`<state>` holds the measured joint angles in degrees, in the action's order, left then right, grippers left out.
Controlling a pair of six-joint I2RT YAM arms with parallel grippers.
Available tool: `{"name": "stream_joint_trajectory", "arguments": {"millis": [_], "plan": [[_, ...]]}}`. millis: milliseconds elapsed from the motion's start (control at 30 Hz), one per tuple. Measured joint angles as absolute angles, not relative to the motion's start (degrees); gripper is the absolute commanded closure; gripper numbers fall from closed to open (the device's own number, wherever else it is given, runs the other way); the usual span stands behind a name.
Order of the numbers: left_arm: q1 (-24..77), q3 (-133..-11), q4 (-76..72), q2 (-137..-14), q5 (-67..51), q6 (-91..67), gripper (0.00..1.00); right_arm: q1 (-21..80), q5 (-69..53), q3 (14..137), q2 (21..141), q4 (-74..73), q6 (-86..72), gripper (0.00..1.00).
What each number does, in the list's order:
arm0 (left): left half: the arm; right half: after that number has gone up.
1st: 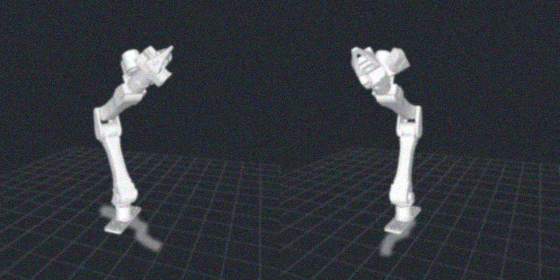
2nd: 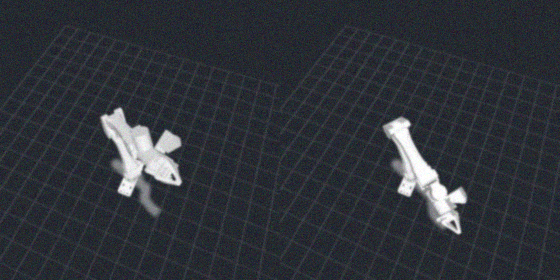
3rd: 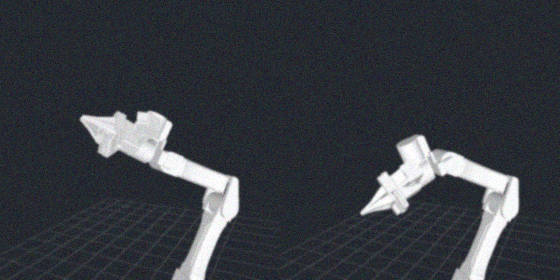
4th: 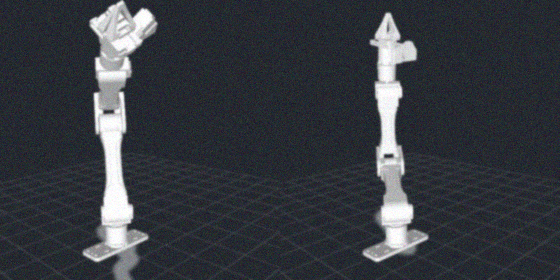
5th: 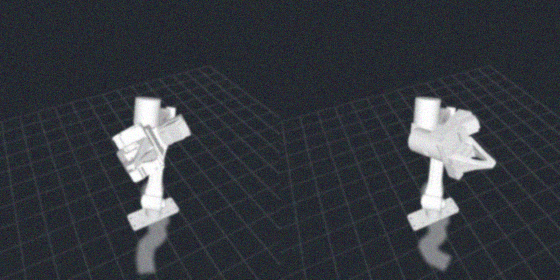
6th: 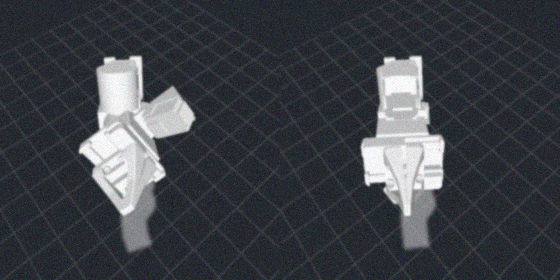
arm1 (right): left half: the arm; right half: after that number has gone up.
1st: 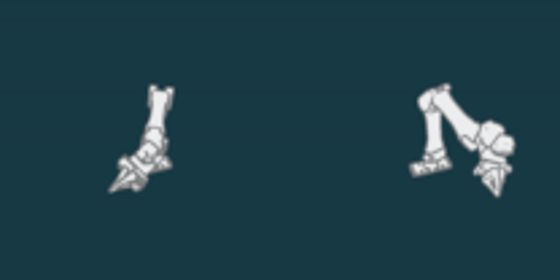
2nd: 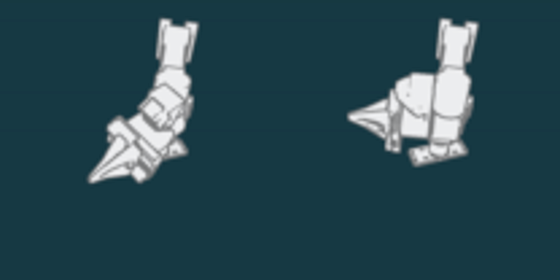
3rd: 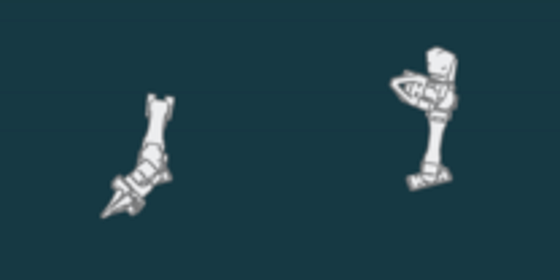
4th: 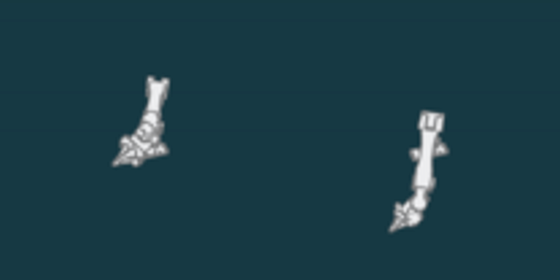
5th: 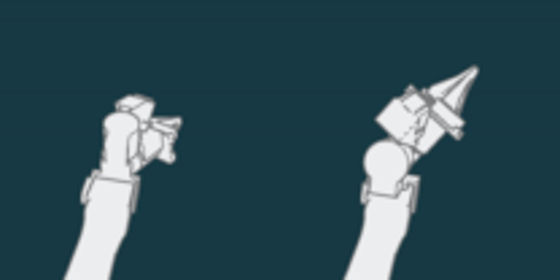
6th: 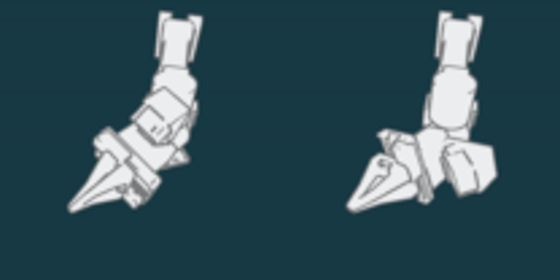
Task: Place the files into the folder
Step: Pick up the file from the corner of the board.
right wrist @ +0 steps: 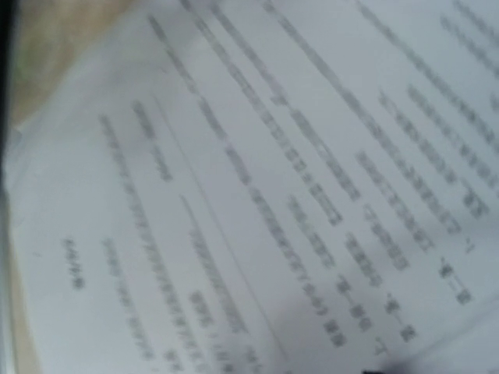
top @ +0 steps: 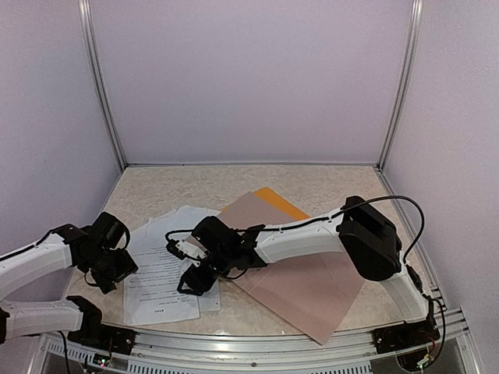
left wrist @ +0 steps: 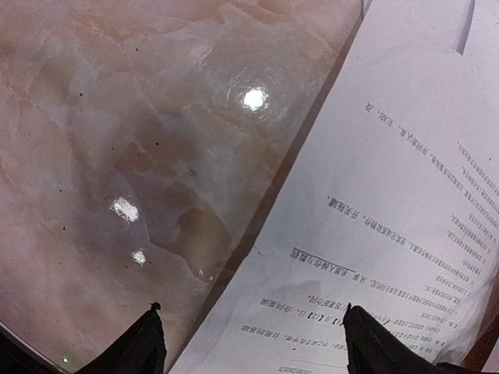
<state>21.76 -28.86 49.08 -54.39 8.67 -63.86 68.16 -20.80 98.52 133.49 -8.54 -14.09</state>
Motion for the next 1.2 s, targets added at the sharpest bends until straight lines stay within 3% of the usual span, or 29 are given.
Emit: {"name": "stream_joint_trajectory", "arguments": {"millis": [367,467,767,1200], "plan": [[19.40,-28.27,42.28,-61.52,5.78,-60.75,0.27,68.10,-20.14,98.56,135.02,-8.51,-14.92,0.42],[19.25,-28.27,41.19,-62.94,5.32,-60.10,0.32,67.90,-20.10,98.45,135.02,-8.45,-14.96,0.44],[18.20,-26.76,37.39,-62.52,3.40,-59.53,0.53,67.24,-20.51,97.34,135.00,-6.50,-15.18,0.44],[18.00,-28.38,42.04,-50.26,5.02,-58.48,0.84,67.11,-20.73,97.03,134.98,-5.96,-15.29,0.44]]}}
